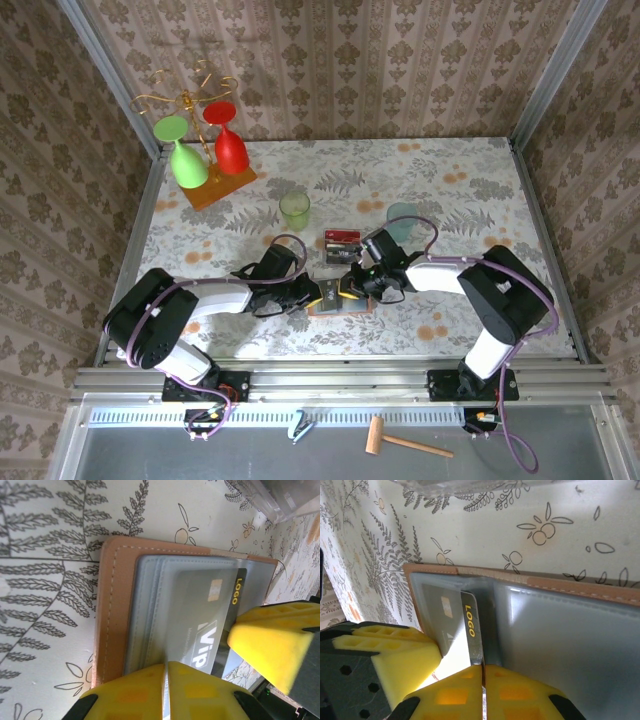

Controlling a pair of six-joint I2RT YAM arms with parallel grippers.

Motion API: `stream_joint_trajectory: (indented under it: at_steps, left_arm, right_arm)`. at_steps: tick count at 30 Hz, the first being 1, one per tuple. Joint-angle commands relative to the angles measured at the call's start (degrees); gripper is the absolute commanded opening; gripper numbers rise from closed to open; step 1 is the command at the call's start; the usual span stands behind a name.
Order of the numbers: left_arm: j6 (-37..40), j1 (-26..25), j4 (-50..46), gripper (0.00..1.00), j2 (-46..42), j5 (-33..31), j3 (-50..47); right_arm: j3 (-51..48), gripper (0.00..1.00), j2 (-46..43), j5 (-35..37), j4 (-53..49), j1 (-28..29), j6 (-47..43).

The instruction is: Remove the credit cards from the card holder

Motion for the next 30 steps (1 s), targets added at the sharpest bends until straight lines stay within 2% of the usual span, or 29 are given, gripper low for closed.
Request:
stream_joint_trajectory:
  at_steps: [1, 15, 30]
  left_arm:
    - [0.92, 0.09, -3.81, 0.12, 1.11, -1.29, -0.27]
    - [0.85, 0.05, -3.32, 0.12, 0.78, -1.31, -0.62]
    - [0.53, 0.02, -1.94, 0.12, 1.15, -0.99, -1.05]
  right_arm:
    - [-0.97, 0.07, -2.79, 1.46, -3.98, -1.05, -2.31]
    - [0.44, 0.06, -9.70, 5.98, -14.60, -2.73, -7.44]
    - [1.36, 0.06, -11.52, 7.97, -16.57, -2.69, -7.92]
